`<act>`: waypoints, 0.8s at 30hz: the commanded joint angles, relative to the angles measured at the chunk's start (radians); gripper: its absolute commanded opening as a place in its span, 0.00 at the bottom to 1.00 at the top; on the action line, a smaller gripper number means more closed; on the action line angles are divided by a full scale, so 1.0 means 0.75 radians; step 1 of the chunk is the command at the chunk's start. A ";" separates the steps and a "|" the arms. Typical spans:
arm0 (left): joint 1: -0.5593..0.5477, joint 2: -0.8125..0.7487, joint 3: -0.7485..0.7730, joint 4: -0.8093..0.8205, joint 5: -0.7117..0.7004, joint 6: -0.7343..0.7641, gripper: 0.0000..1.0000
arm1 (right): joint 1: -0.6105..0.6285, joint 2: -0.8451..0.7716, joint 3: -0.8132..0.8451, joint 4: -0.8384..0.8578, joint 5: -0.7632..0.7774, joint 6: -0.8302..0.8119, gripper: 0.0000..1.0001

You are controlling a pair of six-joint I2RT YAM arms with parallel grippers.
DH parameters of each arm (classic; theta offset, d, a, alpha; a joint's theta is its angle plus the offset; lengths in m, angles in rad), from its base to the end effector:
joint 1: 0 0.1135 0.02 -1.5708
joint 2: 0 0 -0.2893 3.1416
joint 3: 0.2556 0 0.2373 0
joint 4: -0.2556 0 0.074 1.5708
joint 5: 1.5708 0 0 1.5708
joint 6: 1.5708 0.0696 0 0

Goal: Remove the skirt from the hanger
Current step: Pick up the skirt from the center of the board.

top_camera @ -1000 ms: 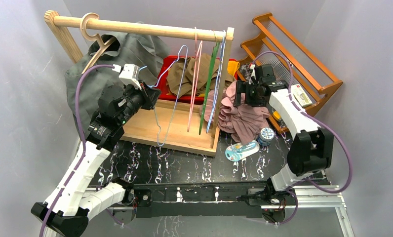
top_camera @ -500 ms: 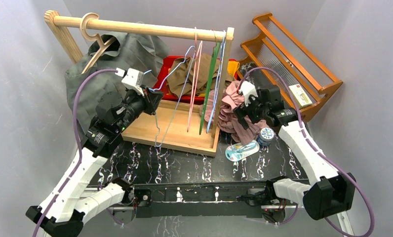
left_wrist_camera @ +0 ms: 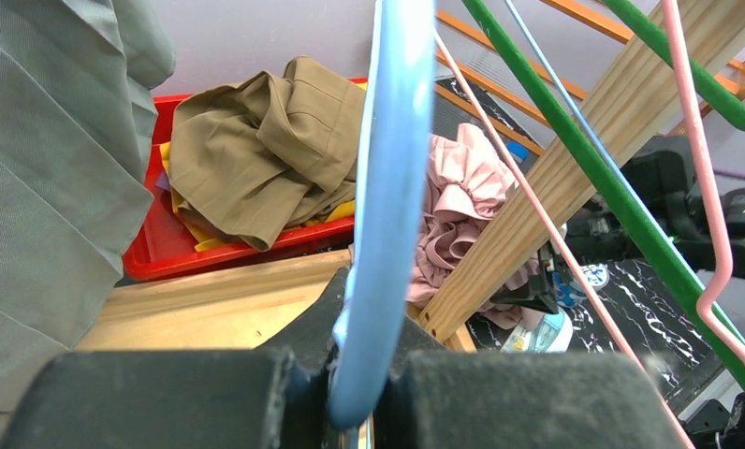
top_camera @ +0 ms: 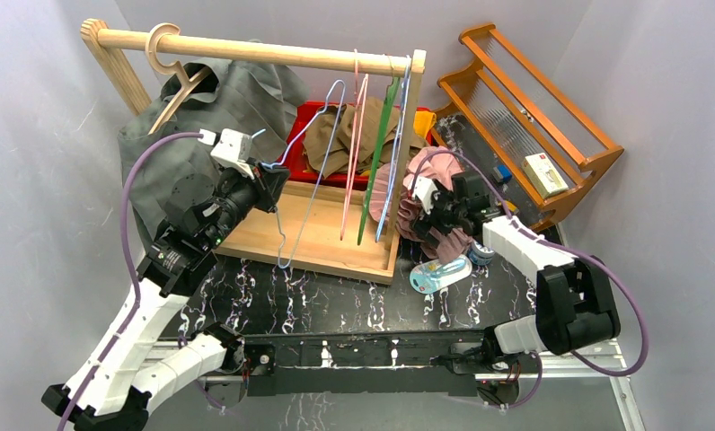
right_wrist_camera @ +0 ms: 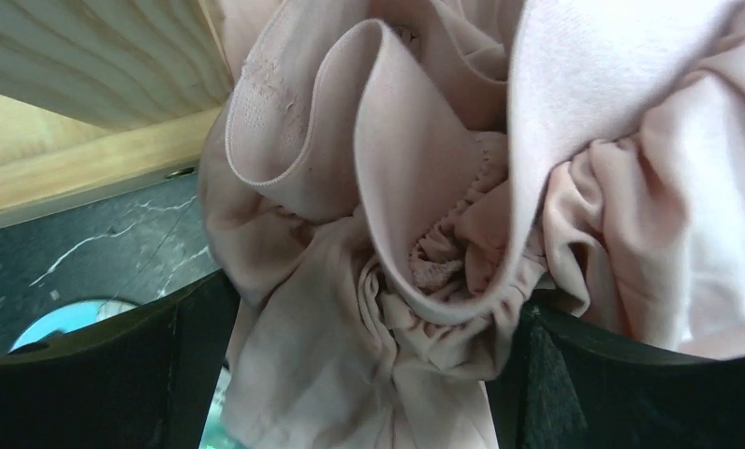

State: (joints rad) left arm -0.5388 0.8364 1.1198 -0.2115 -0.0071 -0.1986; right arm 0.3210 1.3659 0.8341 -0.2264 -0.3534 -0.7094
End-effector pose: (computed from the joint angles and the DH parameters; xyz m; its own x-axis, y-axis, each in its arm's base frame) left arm 0.1488 -0.0884 0.4603 -0.0396 -0.2062 -0.9777 0.5092 0.8377 -0.1973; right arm 0.2681 0.1145 0.2363 -0.1469 -0.6929 -0.7059 -0.8305 0.4740 -0.2924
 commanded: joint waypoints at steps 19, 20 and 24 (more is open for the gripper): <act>-0.005 0.092 0.094 -0.023 -0.051 -0.051 0.00 | -0.097 -0.364 0.204 0.302 0.512 1.235 0.00; -0.006 0.095 0.097 -0.023 -0.047 -0.057 0.00 | -0.110 -0.334 0.271 0.288 0.489 1.254 0.00; -0.005 0.109 0.109 -0.026 -0.030 -0.089 0.00 | -0.148 -0.181 0.561 0.274 0.374 1.337 0.00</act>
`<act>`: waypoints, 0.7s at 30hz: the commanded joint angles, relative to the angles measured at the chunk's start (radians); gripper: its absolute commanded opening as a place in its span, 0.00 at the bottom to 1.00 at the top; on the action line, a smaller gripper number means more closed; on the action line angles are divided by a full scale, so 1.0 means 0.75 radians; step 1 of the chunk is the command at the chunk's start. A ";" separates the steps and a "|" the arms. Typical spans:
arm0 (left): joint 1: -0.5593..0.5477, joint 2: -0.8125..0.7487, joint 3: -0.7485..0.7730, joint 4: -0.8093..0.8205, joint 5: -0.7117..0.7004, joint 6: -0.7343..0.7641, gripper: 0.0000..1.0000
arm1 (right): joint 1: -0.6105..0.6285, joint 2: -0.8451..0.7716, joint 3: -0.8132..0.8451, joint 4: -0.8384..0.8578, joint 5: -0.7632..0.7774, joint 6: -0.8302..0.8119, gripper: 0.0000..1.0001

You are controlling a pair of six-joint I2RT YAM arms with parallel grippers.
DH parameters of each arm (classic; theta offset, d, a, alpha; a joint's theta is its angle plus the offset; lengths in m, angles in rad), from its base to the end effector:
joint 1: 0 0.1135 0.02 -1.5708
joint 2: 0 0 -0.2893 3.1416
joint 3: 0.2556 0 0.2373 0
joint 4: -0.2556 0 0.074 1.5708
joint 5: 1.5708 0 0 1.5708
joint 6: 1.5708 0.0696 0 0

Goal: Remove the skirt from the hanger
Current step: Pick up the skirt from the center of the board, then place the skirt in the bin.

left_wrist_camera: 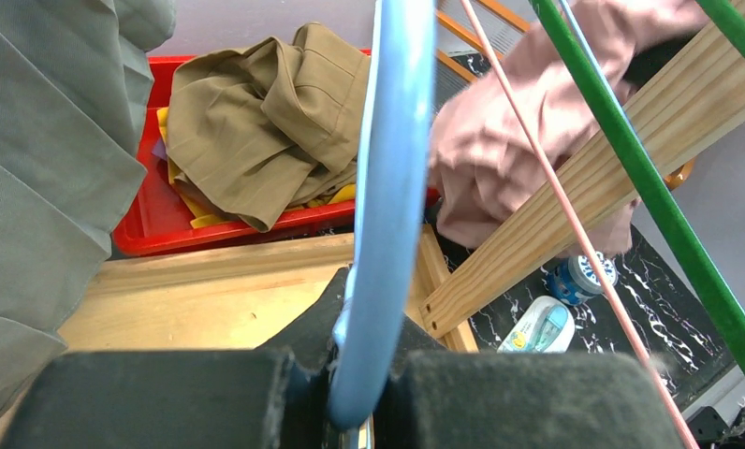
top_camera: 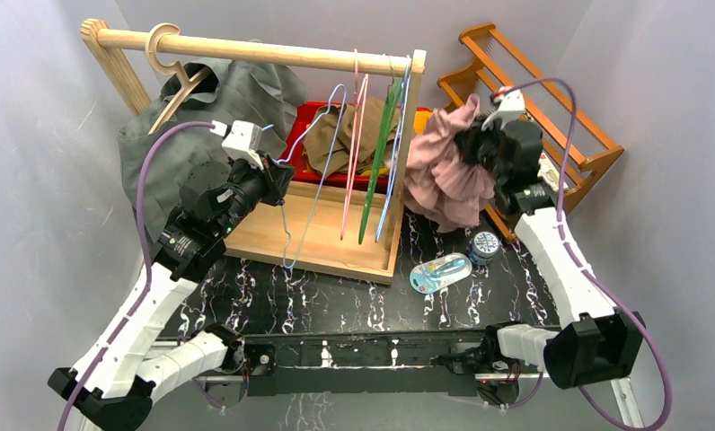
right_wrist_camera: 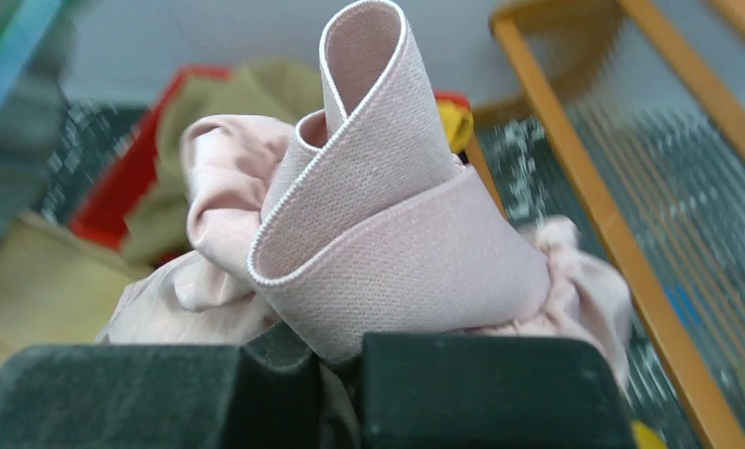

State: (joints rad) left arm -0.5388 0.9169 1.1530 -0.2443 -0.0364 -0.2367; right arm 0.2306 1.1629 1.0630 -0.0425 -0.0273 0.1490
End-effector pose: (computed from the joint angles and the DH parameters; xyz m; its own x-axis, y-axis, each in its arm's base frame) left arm 0.1702 -0.0988 0.4540 -0.1198 -0.2014 -0.9722 0.4665 0.8530 -0.2342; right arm 0.2739 0.0663 0.3955 -0.1745 0.1115 -0.9783 -0.2314 0.9611 0.1508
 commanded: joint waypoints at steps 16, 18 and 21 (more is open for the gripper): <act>-0.006 0.011 0.102 -0.019 -0.054 -0.035 0.00 | -0.009 0.775 1.098 0.371 -0.372 0.615 0.00; -0.006 0.011 0.103 -0.014 -0.069 -0.029 0.00 | 0.031 0.869 1.202 0.403 -0.381 0.689 0.00; -0.005 0.006 0.105 -0.018 -0.109 -0.019 0.00 | 0.077 0.953 1.277 0.481 -0.342 0.809 0.00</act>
State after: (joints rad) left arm -0.5388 0.9279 1.1919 -0.2672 -0.0719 -0.2649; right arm 0.2344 1.8431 1.9110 0.1246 -0.2741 0.5968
